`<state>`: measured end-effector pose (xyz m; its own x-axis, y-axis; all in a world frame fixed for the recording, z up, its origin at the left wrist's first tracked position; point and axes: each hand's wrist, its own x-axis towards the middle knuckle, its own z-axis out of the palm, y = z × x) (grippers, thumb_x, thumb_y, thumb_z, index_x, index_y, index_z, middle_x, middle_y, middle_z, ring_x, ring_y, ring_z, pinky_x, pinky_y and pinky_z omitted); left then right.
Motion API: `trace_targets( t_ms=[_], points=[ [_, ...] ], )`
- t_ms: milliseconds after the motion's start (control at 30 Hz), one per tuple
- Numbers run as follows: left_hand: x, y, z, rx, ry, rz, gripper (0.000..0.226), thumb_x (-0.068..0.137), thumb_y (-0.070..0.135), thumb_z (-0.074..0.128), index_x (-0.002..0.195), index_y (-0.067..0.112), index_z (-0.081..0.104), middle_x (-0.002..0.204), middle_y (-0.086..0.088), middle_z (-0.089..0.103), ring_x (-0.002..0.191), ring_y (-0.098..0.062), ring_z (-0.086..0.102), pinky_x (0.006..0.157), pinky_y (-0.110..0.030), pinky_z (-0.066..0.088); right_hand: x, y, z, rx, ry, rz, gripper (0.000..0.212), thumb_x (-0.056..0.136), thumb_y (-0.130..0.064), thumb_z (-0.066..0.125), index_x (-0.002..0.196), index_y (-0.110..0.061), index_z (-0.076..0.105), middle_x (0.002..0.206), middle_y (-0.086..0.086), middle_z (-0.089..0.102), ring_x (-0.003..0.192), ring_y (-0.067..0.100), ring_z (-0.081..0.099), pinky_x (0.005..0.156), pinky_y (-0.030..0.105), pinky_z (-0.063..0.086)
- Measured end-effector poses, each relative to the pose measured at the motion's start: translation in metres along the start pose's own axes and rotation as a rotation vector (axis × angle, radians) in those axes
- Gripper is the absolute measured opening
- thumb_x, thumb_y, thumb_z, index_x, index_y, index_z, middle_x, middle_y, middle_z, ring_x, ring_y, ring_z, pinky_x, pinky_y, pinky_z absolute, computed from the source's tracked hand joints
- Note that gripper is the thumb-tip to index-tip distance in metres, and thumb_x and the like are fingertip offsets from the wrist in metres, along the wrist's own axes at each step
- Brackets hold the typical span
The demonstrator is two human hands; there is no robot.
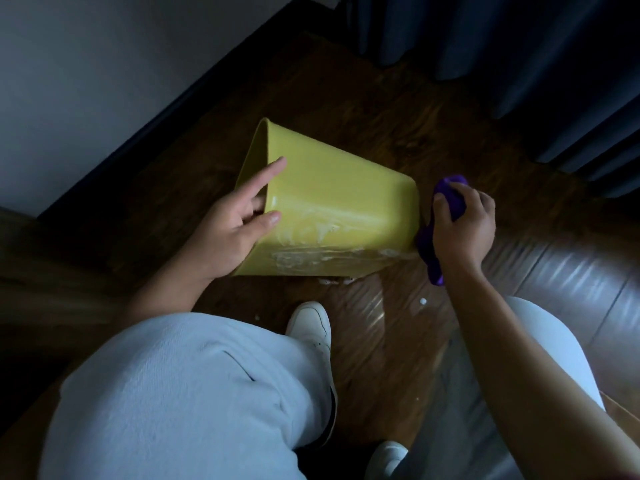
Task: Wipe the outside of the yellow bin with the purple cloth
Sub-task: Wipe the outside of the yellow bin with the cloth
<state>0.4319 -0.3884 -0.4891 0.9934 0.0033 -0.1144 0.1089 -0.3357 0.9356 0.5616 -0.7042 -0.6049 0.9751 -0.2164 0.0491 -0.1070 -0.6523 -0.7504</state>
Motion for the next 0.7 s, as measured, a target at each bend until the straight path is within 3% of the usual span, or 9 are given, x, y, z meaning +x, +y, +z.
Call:
trace_targets(
  t_ms=[33, 100, 200, 267, 333, 467, 533, 600, 700],
  points=[
    [0.002, 0.0, 0.0, 0.005, 0.02, -0.006, 0.065, 0.104, 0.015, 0.052, 0.156, 0.048, 0.035, 0.11, -0.003, 0.074, 0.096, -0.034, 0.067, 0.096, -0.04, 0.053, 0.0, -0.003, -0.002, 0.011, 0.007, -0.01, 0.039, 0.099, -0.04, 0.063, 0.134, -0.023, 0.065, 0.141, 0.007, 0.056, 0.12, 0.026, 0.06, 0.093, 0.031, 0.044],
    [0.005, -0.003, 0.001, 0.065, 0.058, 0.023, 0.059, 0.107, 0.014, 0.05, 0.157, 0.043, 0.038, 0.068, 0.005, 0.057, 0.061, -0.027, 0.046, 0.075, -0.031, 0.044, -0.001, -0.008, -0.005, 0.014, 0.01, -0.026, 0.039, 0.098, -0.039, 0.064, 0.133, -0.021, 0.066, 0.14, 0.008, 0.057, 0.118, 0.025, 0.06, 0.09, 0.029, 0.041],
    [0.01, -0.009, 0.004, 0.104, 0.099, 0.061, 0.054, 0.108, 0.014, 0.05, 0.154, 0.041, 0.044, 0.054, 0.014, 0.036, 0.05, -0.011, 0.027, 0.052, -0.029, 0.029, -0.003, -0.011, -0.009, 0.02, 0.005, -0.041, 0.04, 0.098, -0.04, 0.065, 0.132, -0.021, 0.066, 0.139, 0.007, 0.058, 0.116, 0.022, 0.059, 0.089, 0.028, 0.04],
    [0.017, -0.004, 0.006, 0.115, 0.101, 0.063, 0.053, 0.107, 0.017, 0.051, 0.149, 0.048, 0.048, 0.066, 0.013, 0.042, 0.062, -0.016, 0.034, 0.052, -0.031, 0.027, -0.003, -0.013, -0.011, 0.04, 0.012, -0.044, 0.04, 0.098, -0.041, 0.065, 0.132, -0.021, 0.067, 0.138, 0.006, 0.058, 0.113, 0.016, 0.057, 0.089, 0.028, 0.041],
    [0.025, 0.004, 0.008, 0.129, 0.089, 0.052, 0.051, 0.107, 0.02, 0.052, 0.145, 0.053, 0.05, 0.08, 0.005, 0.052, 0.079, -0.017, 0.044, 0.065, -0.023, 0.035, -0.003, -0.015, -0.011, 0.052, 0.009, -0.045, 0.04, 0.098, -0.042, 0.064, 0.133, -0.023, 0.066, 0.139, 0.005, 0.058, 0.111, 0.009, 0.051, 0.09, 0.029, 0.043],
    [0.043, 0.021, 0.012, 0.151, 0.11, 0.025, 0.048, 0.107, 0.02, 0.052, 0.147, 0.046, 0.052, 0.102, 0.007, 0.06, 0.092, -0.012, 0.05, 0.074, -0.005, 0.043, -0.005, -0.016, -0.012, 0.075, 0.006, -0.039, 0.04, 0.097, -0.044, 0.064, 0.133, -0.025, 0.065, 0.139, 0.003, 0.058, 0.111, 0.007, 0.05, 0.089, 0.029, 0.044],
    [0.046, 0.026, 0.013, 0.102, 0.041, 0.056, 0.053, 0.107, 0.014, 0.052, 0.153, 0.04, 0.046, 0.123, 0.019, 0.064, 0.105, -0.002, 0.064, 0.087, -0.005, 0.047, -0.005, -0.016, -0.013, 0.088, 0.008, -0.027, 0.04, 0.097, -0.044, 0.064, 0.133, -0.024, 0.065, 0.139, 0.003, 0.058, 0.112, 0.007, 0.05, 0.09, 0.03, 0.045],
    [0.043, 0.026, 0.011, 0.072, -0.11, 0.072, 0.063, 0.107, 0.012, 0.051, 0.157, 0.047, 0.033, 0.149, 0.024, 0.05, 0.134, 0.006, 0.051, 0.102, -0.015, 0.048, -0.006, -0.016, -0.014, 0.103, 0.006, -0.02, 0.04, 0.098, -0.043, 0.064, 0.133, -0.024, 0.065, 0.139, 0.003, 0.058, 0.112, 0.008, 0.05, 0.092, 0.031, 0.047],
    [0.034, 0.018, 0.008, 0.25, -0.23, 0.142, 0.066, 0.108, 0.021, 0.05, 0.157, 0.056, 0.022, 0.156, 0.033, 0.035, 0.145, 0.009, 0.034, 0.11, -0.013, 0.04, -0.006, -0.018, -0.016, 0.122, 0.018, -0.015, 0.04, 0.098, -0.043, 0.065, 0.133, -0.024, 0.065, 0.138, 0.003, 0.057, 0.112, 0.009, 0.052, 0.094, 0.034, 0.05]
  ],
)
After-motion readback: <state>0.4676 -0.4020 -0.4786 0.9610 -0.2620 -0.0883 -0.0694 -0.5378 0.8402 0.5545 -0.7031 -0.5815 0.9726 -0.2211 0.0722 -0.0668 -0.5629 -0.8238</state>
